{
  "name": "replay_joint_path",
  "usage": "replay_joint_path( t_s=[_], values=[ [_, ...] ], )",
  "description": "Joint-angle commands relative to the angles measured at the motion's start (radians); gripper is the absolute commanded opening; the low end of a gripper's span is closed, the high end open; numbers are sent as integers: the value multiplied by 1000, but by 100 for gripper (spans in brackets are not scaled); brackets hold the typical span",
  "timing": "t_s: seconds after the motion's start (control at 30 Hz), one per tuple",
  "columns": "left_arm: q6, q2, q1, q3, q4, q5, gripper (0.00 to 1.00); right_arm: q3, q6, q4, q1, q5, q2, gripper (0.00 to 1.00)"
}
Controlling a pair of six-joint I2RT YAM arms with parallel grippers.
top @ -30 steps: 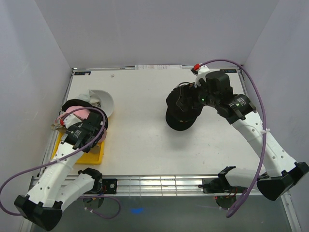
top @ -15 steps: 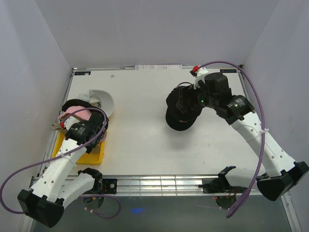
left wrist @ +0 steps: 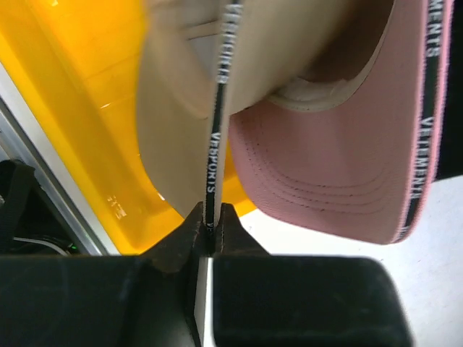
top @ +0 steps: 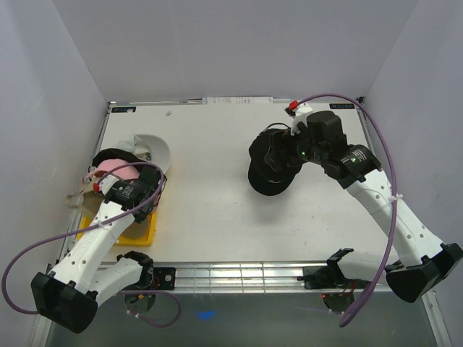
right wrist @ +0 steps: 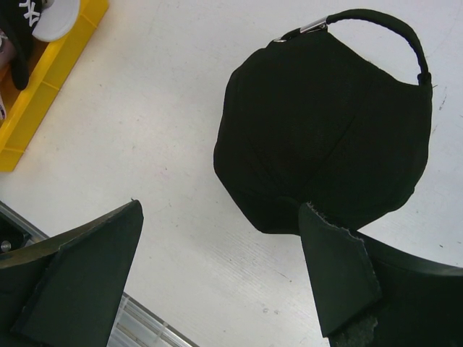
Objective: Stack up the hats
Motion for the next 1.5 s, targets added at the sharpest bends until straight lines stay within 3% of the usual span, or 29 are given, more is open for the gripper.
replay_joint_path(
  t_s=[0.0,0.4,0.73,1.13,1.27,1.47],
  values=[
    [7,-7,13,33,-66,-32,3,-6,-19,36,-4,1,-23,93],
    [176,7,46,254,-66,-46,0,-5,-21,39,-4,-4,-12,93],
    [361,92,57,582,-67,-46,0,4,-18,41,-4,-25,11,92],
    [449,156,60,901,-66,44,0,14,-10,38,-4,-47,28,92],
    [461,193,60,998,-62,103,0,20,-10,32,-2,-42,28,92],
    [564,322,60,1127,107,395,0,101,5,-28,-25,-4,47,92]
  ],
)
